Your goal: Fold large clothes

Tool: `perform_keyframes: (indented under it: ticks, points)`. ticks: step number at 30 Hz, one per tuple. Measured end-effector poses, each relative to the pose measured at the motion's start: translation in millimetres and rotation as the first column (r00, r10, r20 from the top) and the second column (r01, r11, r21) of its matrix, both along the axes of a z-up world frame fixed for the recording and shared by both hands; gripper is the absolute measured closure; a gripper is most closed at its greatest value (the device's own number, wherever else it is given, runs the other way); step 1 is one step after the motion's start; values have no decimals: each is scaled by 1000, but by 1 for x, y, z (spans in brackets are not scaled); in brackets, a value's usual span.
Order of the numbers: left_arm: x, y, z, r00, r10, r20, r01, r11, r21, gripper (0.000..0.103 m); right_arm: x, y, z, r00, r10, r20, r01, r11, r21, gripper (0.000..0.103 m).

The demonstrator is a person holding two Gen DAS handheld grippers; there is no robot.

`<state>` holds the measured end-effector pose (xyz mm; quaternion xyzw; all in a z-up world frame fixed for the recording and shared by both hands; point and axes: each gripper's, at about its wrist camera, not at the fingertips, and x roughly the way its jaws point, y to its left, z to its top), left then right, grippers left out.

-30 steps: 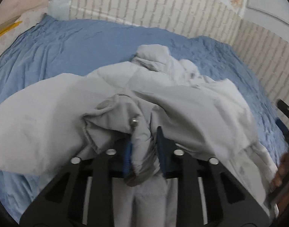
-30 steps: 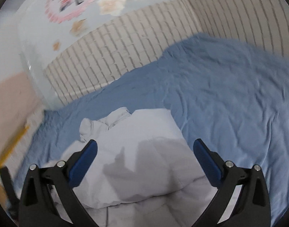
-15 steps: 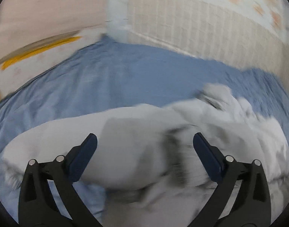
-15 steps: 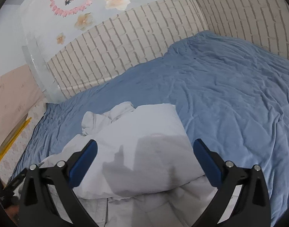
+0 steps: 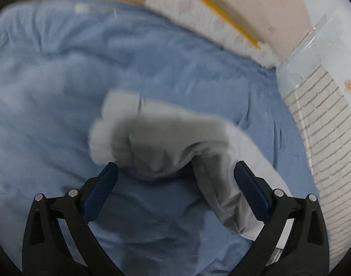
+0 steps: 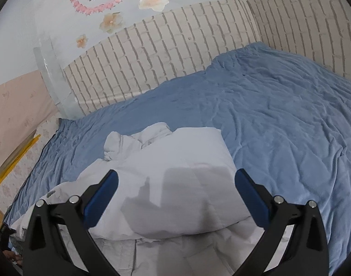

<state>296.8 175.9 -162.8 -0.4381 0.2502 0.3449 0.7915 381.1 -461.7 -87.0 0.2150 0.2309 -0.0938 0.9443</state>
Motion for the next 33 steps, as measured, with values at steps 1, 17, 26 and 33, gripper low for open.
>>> perform_keyframes:
  ticks: [1,17,26,33]
  points:
    - [1,4,-7,999,-5,43,7,999,-49,4,-1,-1,0,1000,-6,1,6,1000,3,2]
    - [71,-80,112,842,-461,281,324,848,420,78,-10,-9,-2,999,-25,26,23,997,75,2]
    - [120,-329,89,253,-965,-62,845,189,501,75,-12,-22,-8,999,-33,24,29,990,136,2]
    - [135,-378,41,195,-953,-230,900,82,428,62,-14,-27,-11,998,-56,37,49,985,166,2]
